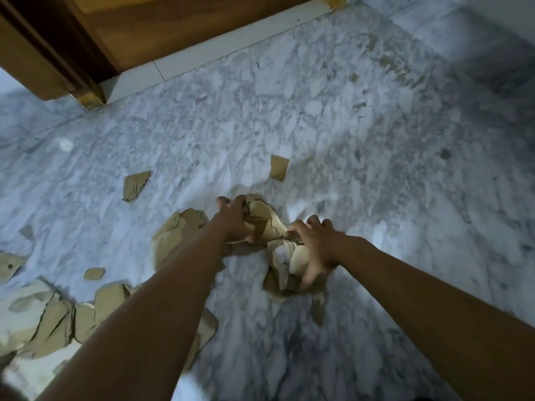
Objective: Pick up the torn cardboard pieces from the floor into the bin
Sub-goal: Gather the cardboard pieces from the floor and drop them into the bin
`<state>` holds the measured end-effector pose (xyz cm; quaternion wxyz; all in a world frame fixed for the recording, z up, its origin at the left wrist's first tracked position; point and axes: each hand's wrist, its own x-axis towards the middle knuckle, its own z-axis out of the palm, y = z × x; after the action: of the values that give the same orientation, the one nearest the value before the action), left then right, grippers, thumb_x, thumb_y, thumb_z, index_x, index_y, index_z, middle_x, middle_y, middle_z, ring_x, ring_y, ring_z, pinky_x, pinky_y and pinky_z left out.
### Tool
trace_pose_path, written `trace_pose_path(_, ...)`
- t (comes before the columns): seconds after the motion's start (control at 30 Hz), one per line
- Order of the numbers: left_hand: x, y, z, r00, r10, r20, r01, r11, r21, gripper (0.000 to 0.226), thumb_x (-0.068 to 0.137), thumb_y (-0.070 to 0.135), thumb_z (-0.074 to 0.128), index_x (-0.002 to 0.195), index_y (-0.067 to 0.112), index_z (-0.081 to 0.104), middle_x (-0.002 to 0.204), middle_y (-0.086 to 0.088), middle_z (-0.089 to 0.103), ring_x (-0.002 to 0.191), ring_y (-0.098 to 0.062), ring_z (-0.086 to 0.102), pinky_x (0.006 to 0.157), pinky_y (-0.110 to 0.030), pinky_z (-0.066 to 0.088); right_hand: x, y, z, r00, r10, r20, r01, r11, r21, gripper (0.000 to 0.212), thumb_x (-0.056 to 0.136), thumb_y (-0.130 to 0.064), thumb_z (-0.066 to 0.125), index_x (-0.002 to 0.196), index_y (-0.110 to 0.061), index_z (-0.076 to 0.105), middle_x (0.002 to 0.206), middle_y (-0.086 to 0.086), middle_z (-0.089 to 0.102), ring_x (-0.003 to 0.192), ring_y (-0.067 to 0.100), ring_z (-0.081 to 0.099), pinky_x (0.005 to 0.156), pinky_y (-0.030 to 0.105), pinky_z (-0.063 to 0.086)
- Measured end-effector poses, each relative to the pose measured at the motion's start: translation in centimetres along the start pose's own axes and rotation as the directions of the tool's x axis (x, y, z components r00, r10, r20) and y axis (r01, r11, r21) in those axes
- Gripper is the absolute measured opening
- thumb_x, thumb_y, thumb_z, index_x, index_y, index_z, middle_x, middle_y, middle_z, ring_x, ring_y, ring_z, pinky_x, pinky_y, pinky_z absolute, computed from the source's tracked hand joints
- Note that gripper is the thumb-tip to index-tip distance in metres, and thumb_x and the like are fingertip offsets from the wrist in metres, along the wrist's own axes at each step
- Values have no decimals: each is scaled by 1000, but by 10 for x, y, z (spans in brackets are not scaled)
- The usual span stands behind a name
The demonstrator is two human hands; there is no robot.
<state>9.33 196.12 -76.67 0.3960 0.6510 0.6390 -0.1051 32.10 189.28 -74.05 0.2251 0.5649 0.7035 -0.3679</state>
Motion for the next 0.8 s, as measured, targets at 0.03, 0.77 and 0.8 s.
trace_pose_path(0.03,2,0,2,1000,2,-16,-2,1000,-2,110,71,18,83,155,21,13,150,-17,6,132,-44,38,103,-45,45,0,-2,6,999,3,-51,-4,1000,-21,122,51,-51,93,146,-29,20,143,5,23,131,35,28,94,52,46)
trace_pose_path(0.77,32,47,-62,968,248,-28,-247,969,12,46,68,15,83,102,23,54,101,-2,62,99,-25,61,77,-32,45,-35,52,-7,981,28,-192,29,958,285,99,46,-51,93,135,-34,55,125,-15,65,115,7,60,98,23,48)
trace_pose_path(0.8,40,59,-64,957,289,-8,-288,957,6,46,66,12,83,101,26,56,103,0,62,104,-27,62,78,-31,47,-39,55,-9,990,8,-138,25,972,233,97,46,-54,93,133,-32,56,123,-13,65,113,9,61,98,27,50)
